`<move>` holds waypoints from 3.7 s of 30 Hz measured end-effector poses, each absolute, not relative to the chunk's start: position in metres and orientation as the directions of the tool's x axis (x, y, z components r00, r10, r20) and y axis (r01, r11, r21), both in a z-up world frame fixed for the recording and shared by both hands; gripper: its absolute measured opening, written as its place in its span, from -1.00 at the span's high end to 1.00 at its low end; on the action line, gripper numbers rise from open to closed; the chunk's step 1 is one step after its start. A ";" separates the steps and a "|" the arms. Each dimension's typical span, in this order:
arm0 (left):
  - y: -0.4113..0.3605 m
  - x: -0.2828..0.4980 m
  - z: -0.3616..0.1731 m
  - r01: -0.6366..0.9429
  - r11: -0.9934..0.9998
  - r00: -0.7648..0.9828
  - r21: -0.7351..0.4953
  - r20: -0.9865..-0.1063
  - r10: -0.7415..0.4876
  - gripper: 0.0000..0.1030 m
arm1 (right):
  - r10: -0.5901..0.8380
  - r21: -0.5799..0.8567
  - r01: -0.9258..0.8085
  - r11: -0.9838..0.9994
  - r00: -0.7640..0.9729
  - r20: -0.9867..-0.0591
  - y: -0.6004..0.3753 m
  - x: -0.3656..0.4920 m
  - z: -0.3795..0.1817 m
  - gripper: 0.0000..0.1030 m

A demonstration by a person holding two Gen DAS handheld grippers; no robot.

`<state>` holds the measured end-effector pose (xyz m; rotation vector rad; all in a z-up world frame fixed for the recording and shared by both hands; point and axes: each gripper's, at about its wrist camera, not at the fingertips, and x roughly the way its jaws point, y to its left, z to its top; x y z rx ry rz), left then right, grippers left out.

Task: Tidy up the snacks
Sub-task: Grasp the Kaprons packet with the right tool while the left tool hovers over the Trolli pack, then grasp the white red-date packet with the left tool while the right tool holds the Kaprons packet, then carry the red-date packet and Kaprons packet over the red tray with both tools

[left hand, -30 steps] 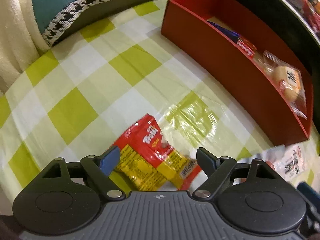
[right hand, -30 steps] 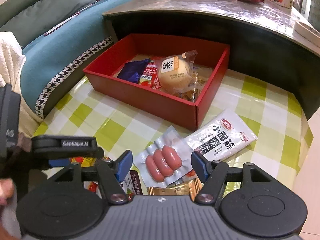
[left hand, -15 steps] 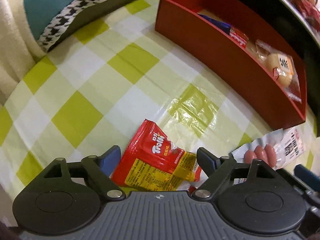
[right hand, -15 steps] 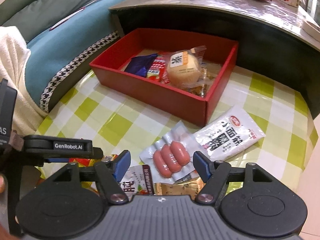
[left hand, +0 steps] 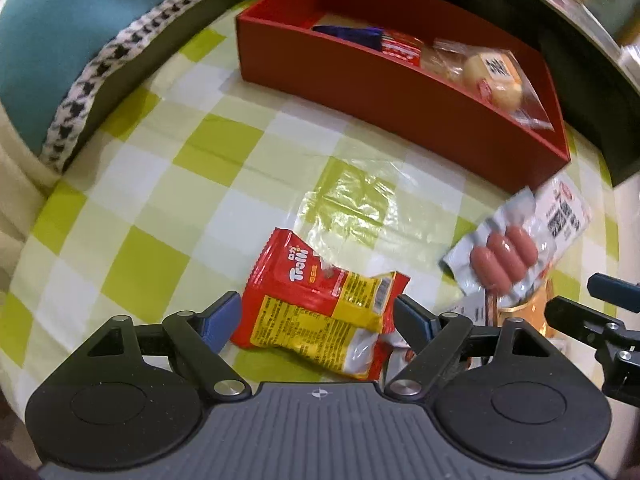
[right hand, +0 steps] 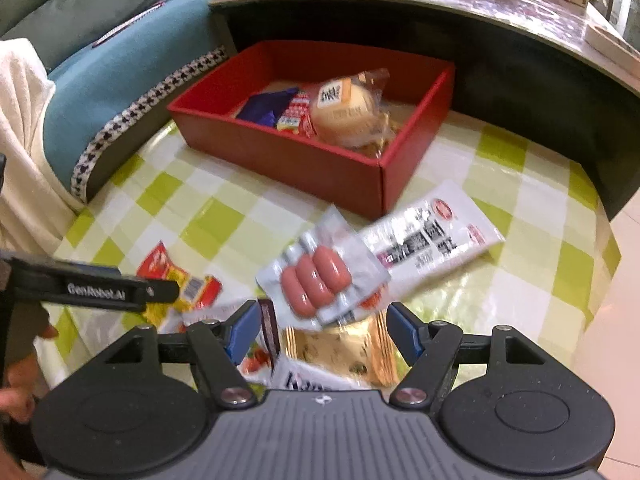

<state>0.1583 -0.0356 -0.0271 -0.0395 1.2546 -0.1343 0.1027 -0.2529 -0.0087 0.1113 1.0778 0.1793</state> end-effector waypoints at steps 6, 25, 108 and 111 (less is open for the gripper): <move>-0.032 0.154 -0.027 0.077 0.987 0.284 -0.143 -0.946 -0.159 -0.70 | 0.237 0.162 -0.217 0.963 0.382 -0.893 -0.246 0.089 -0.025 -0.40; -0.028 0.154 -0.028 0.112 0.975 0.247 -0.191 -0.945 -0.213 -0.70 | 0.167 -0.034 -0.689 0.724 0.223 -0.960 -0.184 0.069 -0.060 -0.46; -0.109 0.132 0.000 0.405 0.911 0.313 -0.083 -0.923 -0.223 -0.18 | 0.189 0.141 -0.132 0.981 0.512 -0.838 -0.260 0.069 -0.002 -0.18; -0.104 0.140 0.009 0.381 0.919 0.334 -0.096 -0.913 -0.234 -0.18 | 0.188 0.140 -0.129 0.982 0.538 -0.822 -0.258 0.082 0.007 -0.18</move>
